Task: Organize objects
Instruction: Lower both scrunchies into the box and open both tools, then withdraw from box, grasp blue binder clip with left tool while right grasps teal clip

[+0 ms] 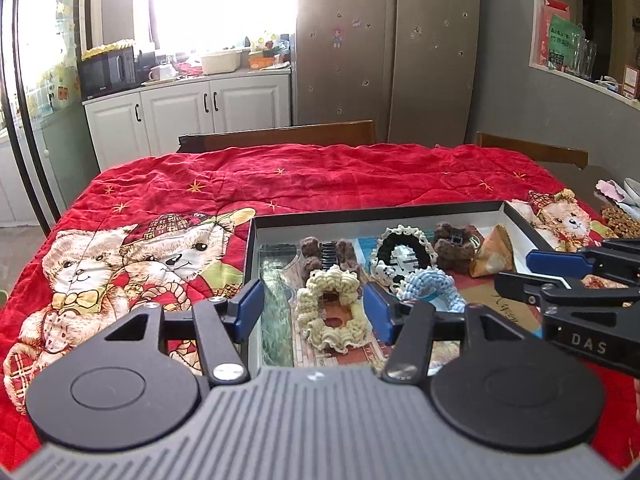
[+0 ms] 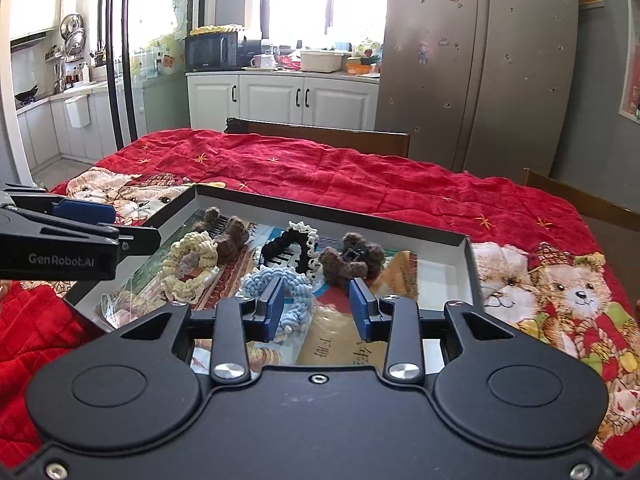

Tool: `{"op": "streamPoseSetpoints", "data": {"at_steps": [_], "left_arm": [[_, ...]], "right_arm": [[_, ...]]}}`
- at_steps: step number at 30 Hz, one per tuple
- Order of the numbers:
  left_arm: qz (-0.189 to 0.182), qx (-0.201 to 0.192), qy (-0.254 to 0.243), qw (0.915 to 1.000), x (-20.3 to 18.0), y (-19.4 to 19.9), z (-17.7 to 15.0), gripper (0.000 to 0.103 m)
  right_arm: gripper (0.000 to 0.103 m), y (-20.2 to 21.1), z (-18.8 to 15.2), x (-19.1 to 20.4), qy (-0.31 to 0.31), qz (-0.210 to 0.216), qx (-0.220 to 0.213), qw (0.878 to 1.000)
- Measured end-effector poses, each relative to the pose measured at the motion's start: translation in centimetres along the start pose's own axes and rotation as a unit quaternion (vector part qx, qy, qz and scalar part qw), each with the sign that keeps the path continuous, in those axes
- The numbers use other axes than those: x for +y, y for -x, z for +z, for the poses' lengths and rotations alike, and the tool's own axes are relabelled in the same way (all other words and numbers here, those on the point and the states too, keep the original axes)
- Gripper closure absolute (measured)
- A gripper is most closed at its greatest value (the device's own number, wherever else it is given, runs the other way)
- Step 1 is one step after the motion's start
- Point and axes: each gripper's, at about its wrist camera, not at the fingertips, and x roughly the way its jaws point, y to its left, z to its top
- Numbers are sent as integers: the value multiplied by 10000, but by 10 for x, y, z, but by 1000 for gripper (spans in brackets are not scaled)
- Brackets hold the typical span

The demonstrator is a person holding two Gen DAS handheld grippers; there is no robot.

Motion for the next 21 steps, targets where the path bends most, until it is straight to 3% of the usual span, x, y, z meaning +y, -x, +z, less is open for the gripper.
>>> {"op": "streamPoseSetpoints", "data": {"at_steps": [21], "left_arm": [[-173, -130, -174, 9996, -12, 51, -24, 29]], "right_arm": [[60, 86, -35, -2, -192, -35, -143, 9997]]}}
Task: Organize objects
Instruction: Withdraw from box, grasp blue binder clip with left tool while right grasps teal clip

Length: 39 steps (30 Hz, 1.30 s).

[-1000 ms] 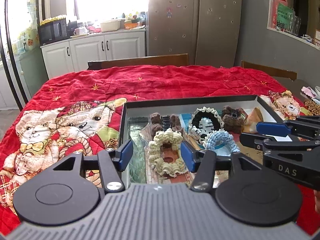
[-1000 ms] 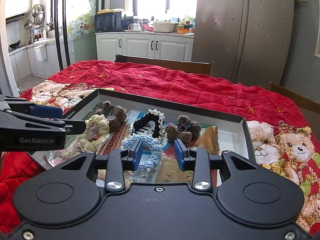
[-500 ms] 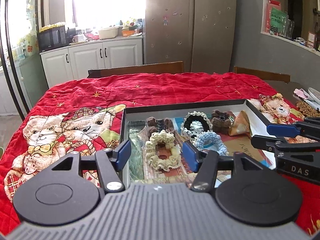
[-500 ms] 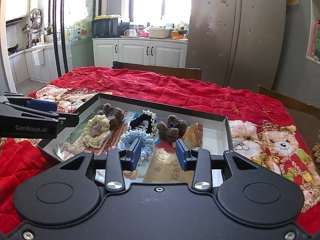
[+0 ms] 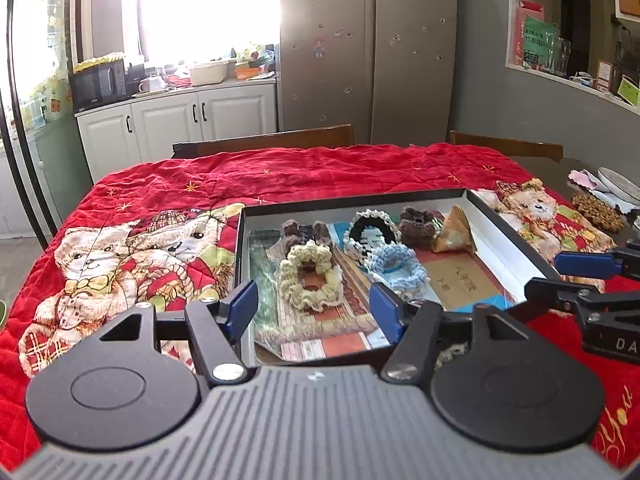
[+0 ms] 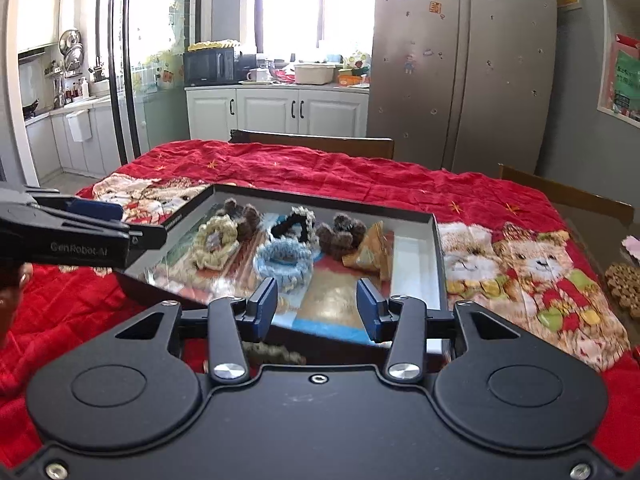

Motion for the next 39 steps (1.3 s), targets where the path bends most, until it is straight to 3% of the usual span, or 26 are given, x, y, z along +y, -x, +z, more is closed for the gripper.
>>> {"op": "streamPoseSetpoints", "data": {"at_steps": [9, 20, 31, 39], "left_arm": [[-227, 163, -26, 9996, -3, 11, -28, 27], [-476, 538, -58, 9974, -5, 2, -63, 27], [-633, 645, -156, 9958, -11, -7, -76, 27], [-637, 722, -55, 9953, -8, -15, -79, 38]], "right_arm": [[59, 16, -30, -5, -286, -8, 63, 9996], [58, 5, -61, 8, -445, 117, 342, 9984], [59, -4, -79, 15, -476, 103, 604, 9970], [59, -9, -79, 11, -638, 37, 670, 9957]]}}
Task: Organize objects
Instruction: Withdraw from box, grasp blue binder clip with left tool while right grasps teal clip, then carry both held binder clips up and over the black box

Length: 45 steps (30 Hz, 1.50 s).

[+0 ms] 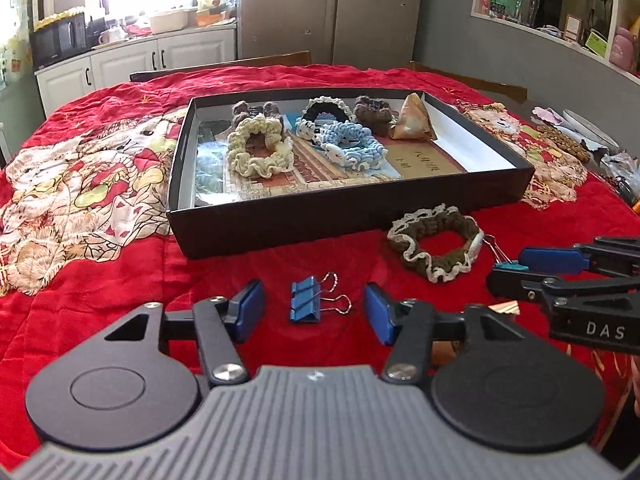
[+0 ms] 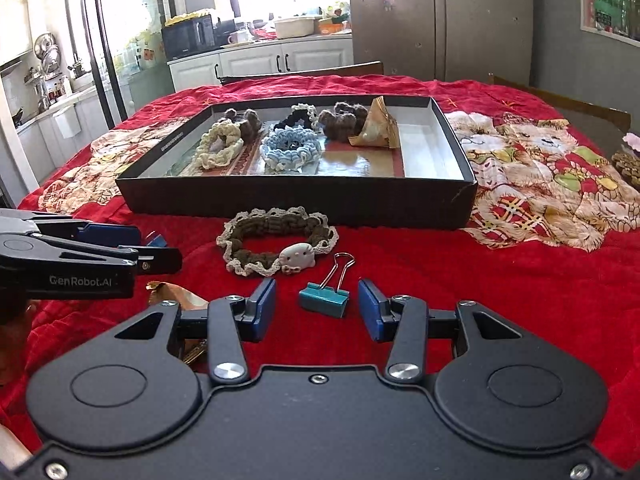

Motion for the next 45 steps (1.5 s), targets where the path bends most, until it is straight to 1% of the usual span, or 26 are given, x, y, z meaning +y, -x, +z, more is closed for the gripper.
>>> {"op": "streamPoseSetpoints", "data": {"at_steps": [4, 5, 6, 7, 9, 15, 19, 34, 45], "left_arm": [[93, -7, -34, 10000, 0, -2, 0, 47], [120, -10, -68, 9999, -1, -2, -1, 54], [140, -12, -97, 9999, -1, -2, -1, 59], [141, -15, -118, 9998, -2, -2, -1, 60], [118, -12, -128, 9998, -2, -2, -1, 66], [124, -35, -143, 9998, -3, -1, -2, 67], [142, -53, -160, 9998, -4, -1, -2, 67], [108, -37, -114, 9999, -4, 1, -2, 67], [92, -36, -104, 9999, -4, 3, -2, 67]], "right_arm": [[59, -4, 1, 1, -49, -44, 70, 10000], [59, -5, 1, 1, -56, -51, 79, 9999], [59, -5, 1, 1, -59, -55, 86, 9999], [59, -5, 1, 1, -58, -64, 95, 9999], [60, -6, 1, 1, -58, -94, 108, 9999], [66, -8, 1, 1, -66, -172, 123, 9998], [77, -8, 1, 1, -60, -221, 130, 9997], [77, -7, -1, 2, 62, -245, 111, 9996], [77, 2, -2, 1, 153, -307, -29, 9994]]}}
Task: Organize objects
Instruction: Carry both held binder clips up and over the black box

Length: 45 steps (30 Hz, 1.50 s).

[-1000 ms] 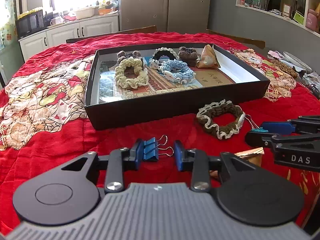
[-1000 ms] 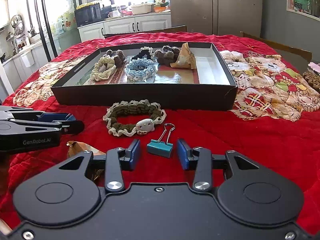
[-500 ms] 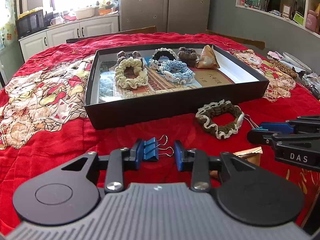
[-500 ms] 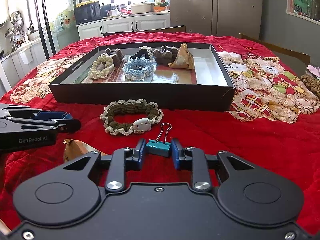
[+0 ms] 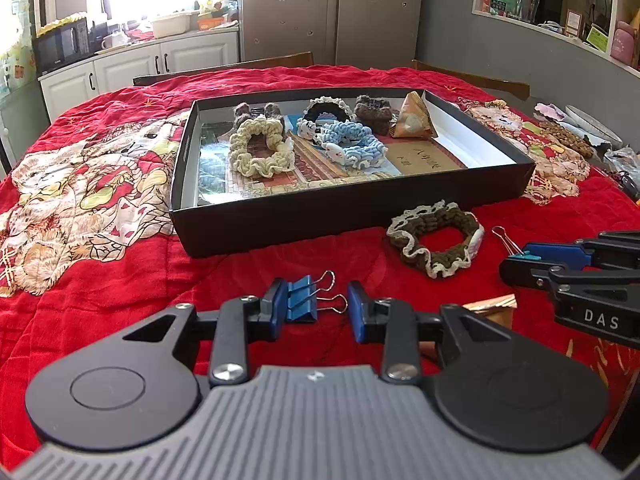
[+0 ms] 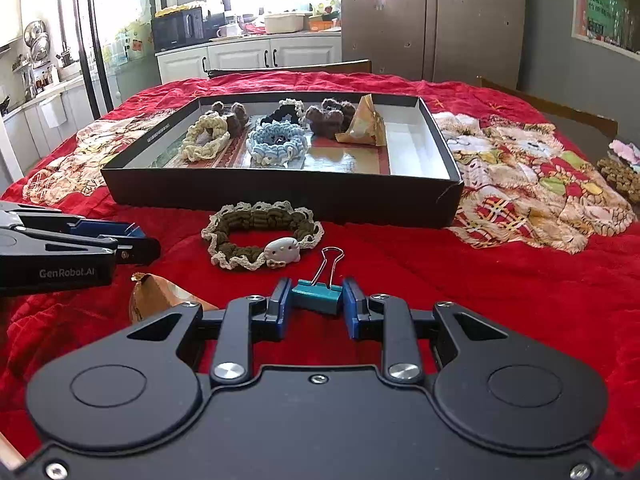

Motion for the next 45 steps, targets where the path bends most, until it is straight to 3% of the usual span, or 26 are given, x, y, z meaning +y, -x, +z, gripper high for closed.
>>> {"op": "streamPoseSetpoints", "data": {"at_steps": [25, 45], "left_arm": [[10, -291, 49, 9996, 0, 29, 14, 67], [0, -560, -97, 9984, -5, 30, 50, 67]], "right_arm": [[78, 33, 12, -12, -88, 166, -459, 9988], [78, 51, 42, -12, 204, 166, -898, 9956]]}}
